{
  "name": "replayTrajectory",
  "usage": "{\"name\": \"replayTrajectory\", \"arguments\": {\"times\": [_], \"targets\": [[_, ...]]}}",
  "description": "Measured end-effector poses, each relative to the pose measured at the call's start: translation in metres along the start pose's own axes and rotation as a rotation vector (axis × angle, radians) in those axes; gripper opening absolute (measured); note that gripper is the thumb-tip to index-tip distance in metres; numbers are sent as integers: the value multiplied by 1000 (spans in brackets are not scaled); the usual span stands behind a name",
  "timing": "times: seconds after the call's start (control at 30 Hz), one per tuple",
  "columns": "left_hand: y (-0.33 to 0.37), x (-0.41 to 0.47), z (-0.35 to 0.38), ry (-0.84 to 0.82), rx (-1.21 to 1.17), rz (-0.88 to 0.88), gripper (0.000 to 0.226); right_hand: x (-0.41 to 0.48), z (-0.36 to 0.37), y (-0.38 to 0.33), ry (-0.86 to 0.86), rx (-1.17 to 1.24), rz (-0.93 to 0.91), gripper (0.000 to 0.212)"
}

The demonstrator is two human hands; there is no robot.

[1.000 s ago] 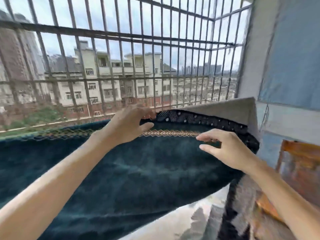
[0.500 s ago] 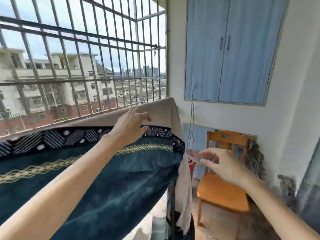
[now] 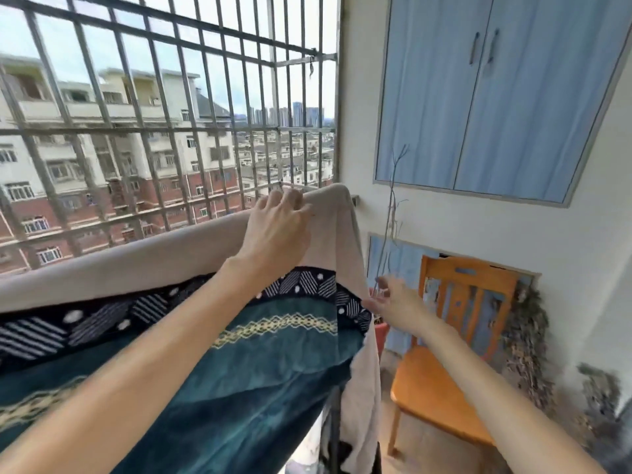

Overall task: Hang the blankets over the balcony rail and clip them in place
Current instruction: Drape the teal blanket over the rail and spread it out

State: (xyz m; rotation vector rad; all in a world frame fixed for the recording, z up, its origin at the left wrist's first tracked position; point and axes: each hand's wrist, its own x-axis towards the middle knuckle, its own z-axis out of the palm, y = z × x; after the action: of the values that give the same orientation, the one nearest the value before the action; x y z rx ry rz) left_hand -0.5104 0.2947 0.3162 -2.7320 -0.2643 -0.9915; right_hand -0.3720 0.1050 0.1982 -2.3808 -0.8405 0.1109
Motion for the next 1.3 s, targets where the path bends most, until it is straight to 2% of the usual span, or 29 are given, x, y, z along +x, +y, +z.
{"name": "replayTrajectory", "arguments": {"times": [0.07, 0.17, 0.23, 0.3, 0.43, 0.53, 0.6, 0.63, 0.7, 0.73, 0.8, 0.87, 0.93, 1.03, 1.1, 1.2, 1.27, 1.3], "targets": [[7, -8, 15, 84, -10, 23, 33, 15, 18, 12, -18, 52, -14, 65], [25, -33, 49, 180, -242, 110, 24, 29, 46, 32, 37, 103, -80, 24], [46, -60, 79, 95, -379, 108, 21, 26, 60, 42, 7, 130, -103, 16], [66, -85, 107, -41, -423, 29, 20, 21, 68, 58, -41, 164, -143, 24], [102, -122, 157, -419, -437, -192, 12, 25, 54, 110, -14, 244, -133, 27], [136, -142, 192, -691, -409, -361, 29, 39, 17, 137, 60, 302, -85, 23], [155, -142, 210, -796, -386, -497, 38, 50, -5, 143, 80, 347, -118, 18], [161, -140, 219, -824, -329, -553, 52, 54, -12, 143, 78, 382, -135, 20], [173, -132, 231, -825, -242, -688, 92, 56, -25, 136, 65, 446, -164, 22], [178, -127, 234, -802, -238, -757, 105, 55, -31, 133, 61, 487, -187, 22], [187, -116, 241, -741, -284, -828, 121, 55, -46, 126, 54, 596, -220, 22], [199, -101, 242, -668, -351, -786, 128, 55, -63, 118, 43, 684, -260, 19], [215, -89, 243, -567, -435, -722, 123, 53, -82, 110, 38, 766, -324, 19], [234, -86, 249, -451, -511, -600, 79, 50, -101, 104, 34, 838, -395, 15], [240, -93, 251, -511, -502, -589, 73, 57, -99, 114, 47, 758, -393, 12], [238, -113, 245, -614, -405, -664, 72, 68, -73, 144, 44, 649, -318, 9], [233, -127, 244, -649, -350, -725, 67, 69, -43, 169, -45, 617, -232, 19], [229, -134, 245, -673, -339, -751, 66, 68, -24, 181, -144, 578, -195, 22]]}}
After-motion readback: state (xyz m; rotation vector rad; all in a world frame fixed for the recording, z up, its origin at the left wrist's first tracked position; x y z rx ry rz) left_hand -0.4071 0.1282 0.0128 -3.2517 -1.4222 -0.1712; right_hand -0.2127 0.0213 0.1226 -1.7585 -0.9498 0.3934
